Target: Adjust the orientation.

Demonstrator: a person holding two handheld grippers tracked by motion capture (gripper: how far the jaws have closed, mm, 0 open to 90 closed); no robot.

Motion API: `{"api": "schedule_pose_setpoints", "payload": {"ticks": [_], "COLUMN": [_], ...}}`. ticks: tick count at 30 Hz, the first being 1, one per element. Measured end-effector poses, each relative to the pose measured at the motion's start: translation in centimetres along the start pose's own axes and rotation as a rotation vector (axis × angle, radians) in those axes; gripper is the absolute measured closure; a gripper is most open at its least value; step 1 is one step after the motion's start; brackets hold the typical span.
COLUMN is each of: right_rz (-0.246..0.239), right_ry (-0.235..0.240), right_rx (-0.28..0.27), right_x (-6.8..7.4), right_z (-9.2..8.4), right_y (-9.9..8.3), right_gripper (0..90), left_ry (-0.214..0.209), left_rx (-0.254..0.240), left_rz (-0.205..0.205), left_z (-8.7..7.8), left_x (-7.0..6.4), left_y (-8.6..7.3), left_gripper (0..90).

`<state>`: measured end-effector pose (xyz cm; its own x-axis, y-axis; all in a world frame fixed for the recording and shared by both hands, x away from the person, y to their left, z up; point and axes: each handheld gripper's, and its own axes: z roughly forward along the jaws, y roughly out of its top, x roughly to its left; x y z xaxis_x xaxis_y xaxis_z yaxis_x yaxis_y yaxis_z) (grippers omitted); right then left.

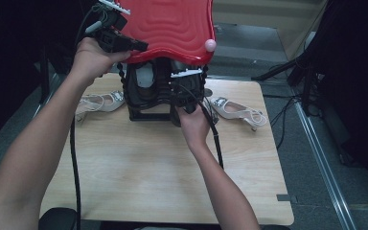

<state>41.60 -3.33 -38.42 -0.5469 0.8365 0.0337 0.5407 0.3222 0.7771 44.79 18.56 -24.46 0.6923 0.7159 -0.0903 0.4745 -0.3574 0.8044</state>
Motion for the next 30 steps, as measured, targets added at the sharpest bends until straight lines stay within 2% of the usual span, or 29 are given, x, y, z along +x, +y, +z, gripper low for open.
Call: {"api": "schedule_pose_setpoints", "payload": {"ticks": [2,3,4,6,9,12,14,18,21,23,26,30], "right_rz": [0.009,0.002,0.002,0.023,0.020,0.025,0.018,0.010,0.015,0.023,0.006,-0.002], "right_ry": [-0.005,-0.029,-0.032,-0.014,-0.008,0.028,0.027,0.038,0.073,0.086,0.116,0.167], "right_rx": [-0.009,-0.035,-0.044,-0.028,-0.027,-0.029,-0.023,-0.009,-0.008,0.004,0.007,0.023], "right_x": [-0.3,-0.4,-0.5,-0.8,-0.6,-0.6,-0.4,-0.2,-0.1,-0.1,0.0,0.0], "right_z": [0.2,0.2,0.4,0.7,0.7,0.6,0.5,-0.2,-1.2,-1.9,-3.4,-4.9], "right_y": [0.2,0.2,0.3,0.5,0.6,0.7,0.7,0.6,0.6,0.6,0.2,-0.5], "right_gripper": [83.3,82.4,81.4,78.2,75.0,68.5,69.4,67.1,63.7,66.7,70.3,80.8], "left_ry": [0.000,0.000,0.001,0.002,0.005,0.009,0.012,0.012,0.012,0.012,0.011,0.011], "left_rx": [0.000,0.000,0.000,0.001,-0.003,-0.005,-0.006,-0.006,-0.006,-0.004,-0.002,-0.003], "left_rz": [-0.001,-0.001,-0.002,-0.004,-0.005,-0.010,-0.011,-0.016,-0.019,-0.022,-0.021,-0.021], "left_z": [0.0,0.0,0.0,0.0,0.0,0.0,0.0,0.0,0.0,0.0,0.0,0.0], "left_x": [0.0,0.0,0.0,-0.1,-0.1,-0.2,-0.2,-0.2,-0.2,-0.2,-0.2,-0.2], "left_y": [0.0,0.0,0.0,0.0,0.0,-0.1,-0.1,-0.1,-0.1,0.0,0.0,-0.1], "left_gripper": [90.0,90.0,90.0,90.0,90.0,90.0,90.0,90.0,90.0,90.0,90.0,90.0]}}
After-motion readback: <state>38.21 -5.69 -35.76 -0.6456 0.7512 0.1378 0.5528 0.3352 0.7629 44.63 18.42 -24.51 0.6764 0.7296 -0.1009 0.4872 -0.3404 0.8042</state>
